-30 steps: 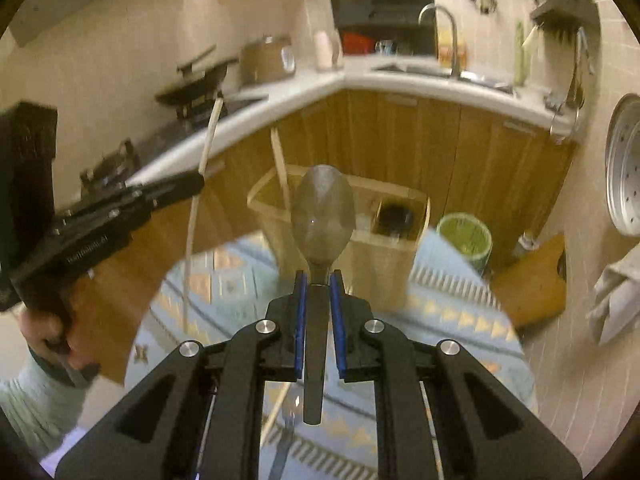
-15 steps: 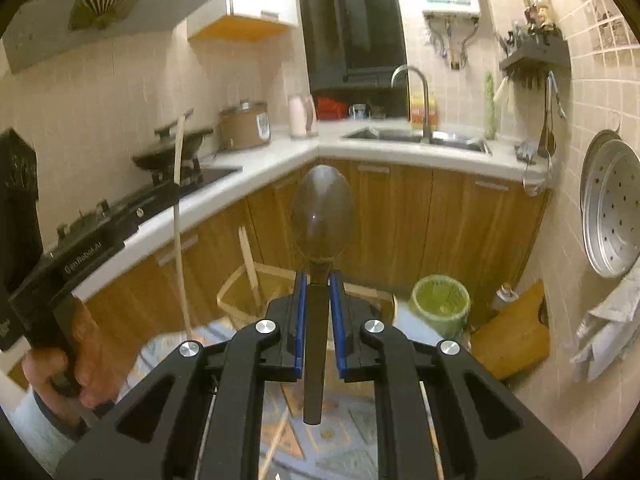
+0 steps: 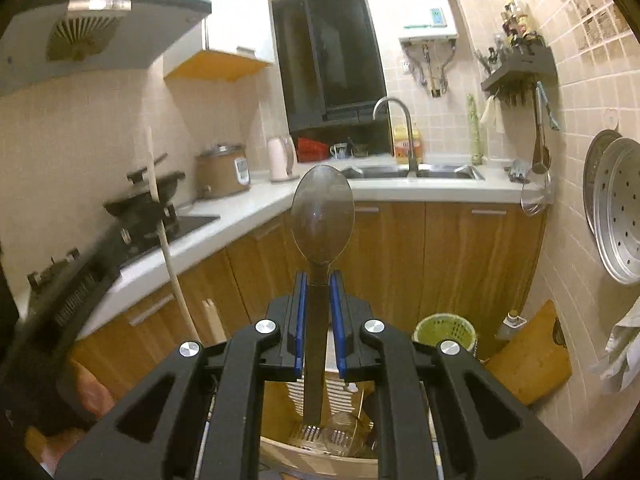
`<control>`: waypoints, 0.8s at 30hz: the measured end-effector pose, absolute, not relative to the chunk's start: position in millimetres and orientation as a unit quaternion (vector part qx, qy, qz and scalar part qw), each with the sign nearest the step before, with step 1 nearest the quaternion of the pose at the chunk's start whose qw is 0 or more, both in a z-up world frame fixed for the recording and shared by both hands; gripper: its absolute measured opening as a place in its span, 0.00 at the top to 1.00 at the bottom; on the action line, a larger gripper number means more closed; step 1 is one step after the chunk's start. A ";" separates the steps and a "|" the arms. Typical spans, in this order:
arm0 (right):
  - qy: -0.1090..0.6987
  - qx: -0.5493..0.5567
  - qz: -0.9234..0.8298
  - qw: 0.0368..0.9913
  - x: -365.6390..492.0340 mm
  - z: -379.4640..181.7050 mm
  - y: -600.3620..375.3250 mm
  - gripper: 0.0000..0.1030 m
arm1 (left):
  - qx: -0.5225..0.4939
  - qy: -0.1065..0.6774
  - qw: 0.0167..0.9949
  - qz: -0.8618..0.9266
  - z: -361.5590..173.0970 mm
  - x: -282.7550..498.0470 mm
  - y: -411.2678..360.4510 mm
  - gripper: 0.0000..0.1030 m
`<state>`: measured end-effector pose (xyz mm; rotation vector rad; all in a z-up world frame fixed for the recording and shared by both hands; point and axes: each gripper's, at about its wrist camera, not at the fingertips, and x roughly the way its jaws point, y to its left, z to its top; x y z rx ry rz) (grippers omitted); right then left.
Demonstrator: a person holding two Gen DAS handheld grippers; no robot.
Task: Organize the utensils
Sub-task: 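Lift the chopstick and clear spoon over the caddy and open both grippers, then lower both open tools to the last chopstick and another clear spoon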
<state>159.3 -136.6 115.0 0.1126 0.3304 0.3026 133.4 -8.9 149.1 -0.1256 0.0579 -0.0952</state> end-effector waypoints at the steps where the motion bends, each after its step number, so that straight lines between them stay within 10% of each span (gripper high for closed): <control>1: 0.163 0.054 0.148 0.974 159.8 112.3 -135.3 0.91 | -0.062 0.029 0.997 -0.045 145.8 135.6 -9.2 0.96; 10: 0.182 0.058 0.179 0.965 155.2 101.7 -139.6 0.83 | -0.044 0.054 0.996 -0.056 118.6 131.2 -10.5 0.87; 13: 0.176 0.074 0.176 0.966 141.7 104.0 -152.8 0.45 | -0.059 0.067 0.994 -0.064 116.9 123.8 -2.2 0.66; 24: 0.384 0.042 0.194 0.902 78.0 85.4 -186.4 0.49 | -0.071 0.180 0.976 -0.102 130.3 54.8 27.5 0.64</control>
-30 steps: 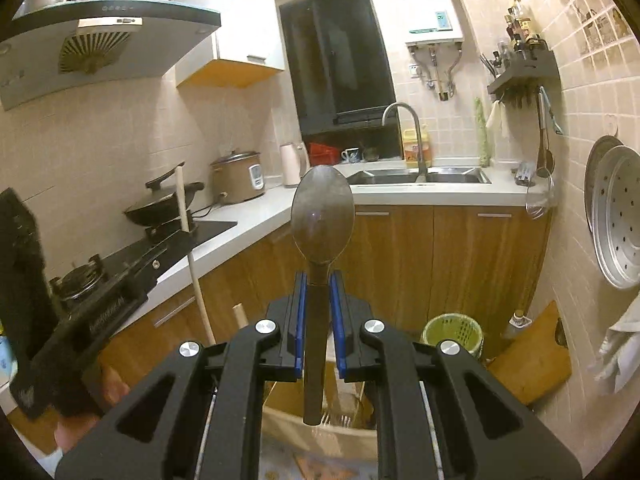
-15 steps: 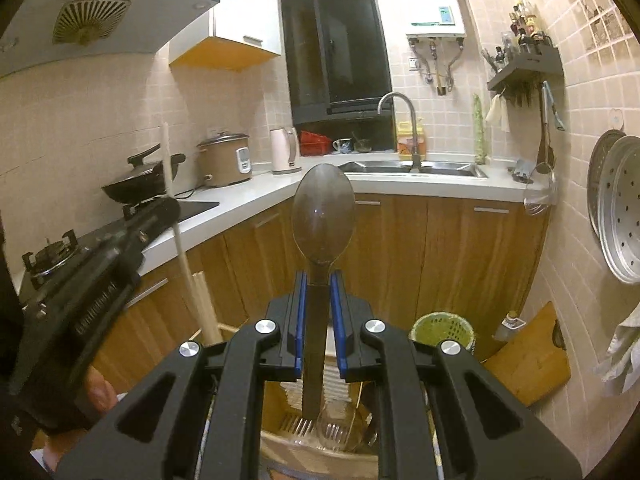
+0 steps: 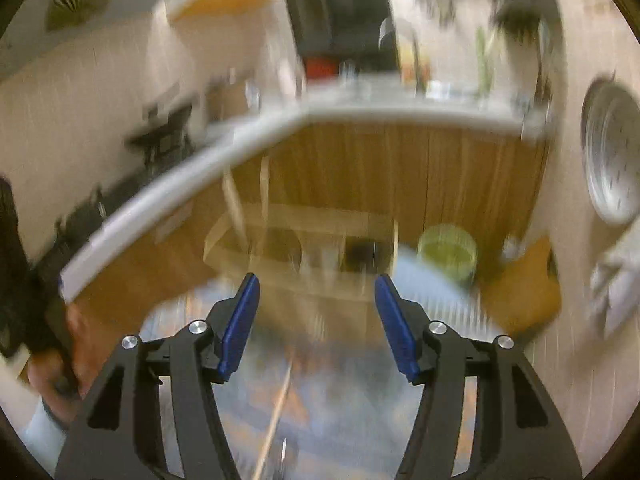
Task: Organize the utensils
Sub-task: 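Lower both open tools to the last chopstick and another clear spoon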
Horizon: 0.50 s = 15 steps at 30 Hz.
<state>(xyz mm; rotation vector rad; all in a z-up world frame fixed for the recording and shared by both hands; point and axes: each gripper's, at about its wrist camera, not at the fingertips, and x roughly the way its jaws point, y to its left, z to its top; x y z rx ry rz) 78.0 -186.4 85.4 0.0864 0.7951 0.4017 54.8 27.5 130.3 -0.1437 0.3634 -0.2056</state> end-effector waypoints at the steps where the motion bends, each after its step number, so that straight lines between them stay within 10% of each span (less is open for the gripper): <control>1: 0.417 0.036 0.196 0.887 75.3 73.7 -186.3 0.49 | -0.071 0.220 0.966 -0.120 124.2 54.1 26.3 0.64; 7: 0.573 0.034 0.221 0.789 49.0 -19.9 -171.8 0.66 | -0.073 0.430 0.879 -0.191 50.9 70.3 3.5 0.66; 15: 0.591 0.012 0.234 0.772 33.5 -47.8 -141.8 0.75 | -0.044 0.517 0.838 -0.166 -21.6 89.0 -22.3 0.66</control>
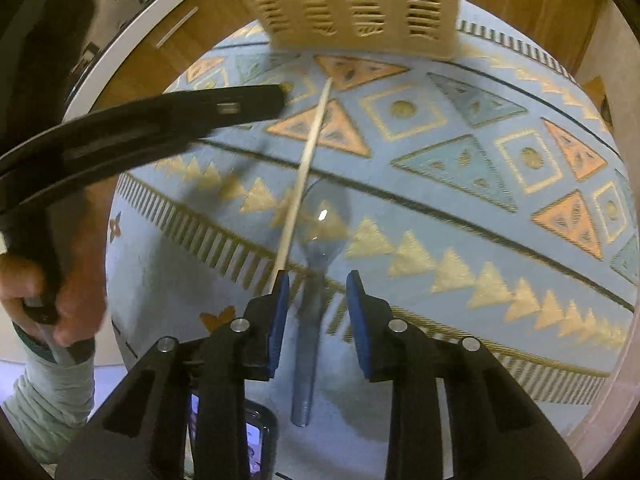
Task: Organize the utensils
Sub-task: 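Lower both open tools to the last chopstick and another clear spoon, then close the left gripper on the chopstick while the right grips the clear spoon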
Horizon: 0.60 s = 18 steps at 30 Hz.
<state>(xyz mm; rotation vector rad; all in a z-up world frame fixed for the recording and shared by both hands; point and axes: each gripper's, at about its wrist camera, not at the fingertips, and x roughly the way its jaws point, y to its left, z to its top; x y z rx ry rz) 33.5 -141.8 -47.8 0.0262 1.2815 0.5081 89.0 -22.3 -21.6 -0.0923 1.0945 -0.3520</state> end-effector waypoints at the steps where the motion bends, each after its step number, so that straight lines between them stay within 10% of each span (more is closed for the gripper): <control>1: 0.591 0.006 0.233 0.773 32.6 -47.9 -138.8 0.75 | -0.041 0.519 0.838 -0.163 -24.4 89.9 -24.2 0.66; 18: 0.540 -0.093 0.171 0.819 -6.2 -54.4 -127.7 0.90 | 0.042 0.520 0.843 -0.133 -44.5 95.9 -62.2 0.74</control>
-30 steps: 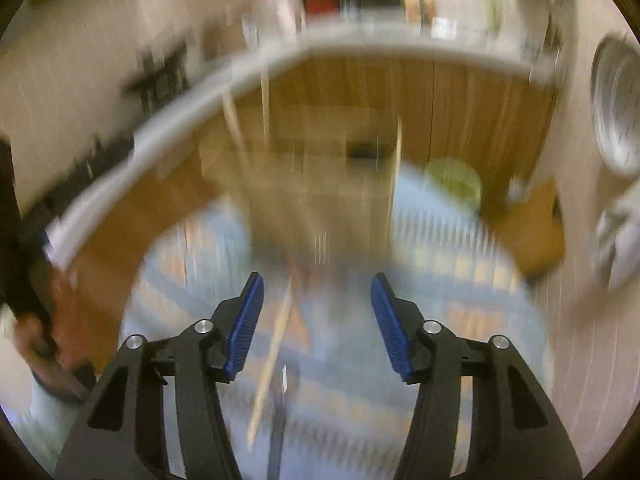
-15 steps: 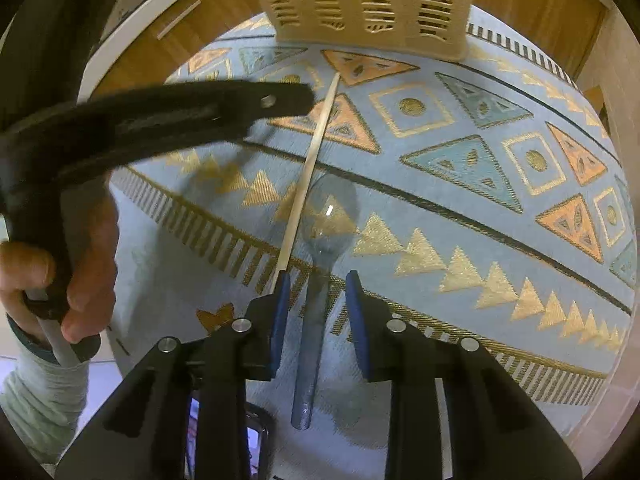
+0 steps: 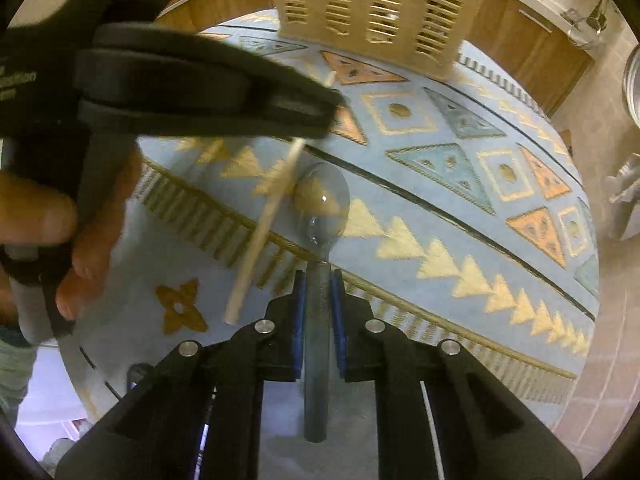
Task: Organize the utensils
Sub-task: 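Close the left gripper on the chopstick while the right grips the clear spoon, then carry the chopstick and clear spoon over the caddy and open both grippers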
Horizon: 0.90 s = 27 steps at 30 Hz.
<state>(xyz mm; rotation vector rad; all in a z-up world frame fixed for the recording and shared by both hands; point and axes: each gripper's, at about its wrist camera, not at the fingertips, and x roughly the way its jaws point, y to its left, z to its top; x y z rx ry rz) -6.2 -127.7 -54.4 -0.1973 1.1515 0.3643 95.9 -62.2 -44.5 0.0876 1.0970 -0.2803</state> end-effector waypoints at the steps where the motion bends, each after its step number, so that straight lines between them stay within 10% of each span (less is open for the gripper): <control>1: 0.543 -0.087 0.170 0.818 -5.2 -54.8 -132.9 0.90 | 0.045 0.520 0.843 -0.132 -44.7 96.2 -63.4 0.74; 11: 0.541 -0.082 0.211 0.810 3.2 -43.0 -133.6 0.90 | 0.117 0.491 0.855 -0.118 -43.7 86.2 -80.6 0.97; 27: 0.177 0.087 0.242 0.950 84.3 167.9 -162.3 0.90 | -0.121 0.109 0.973 -0.164 159.8 97.9 8.3 0.97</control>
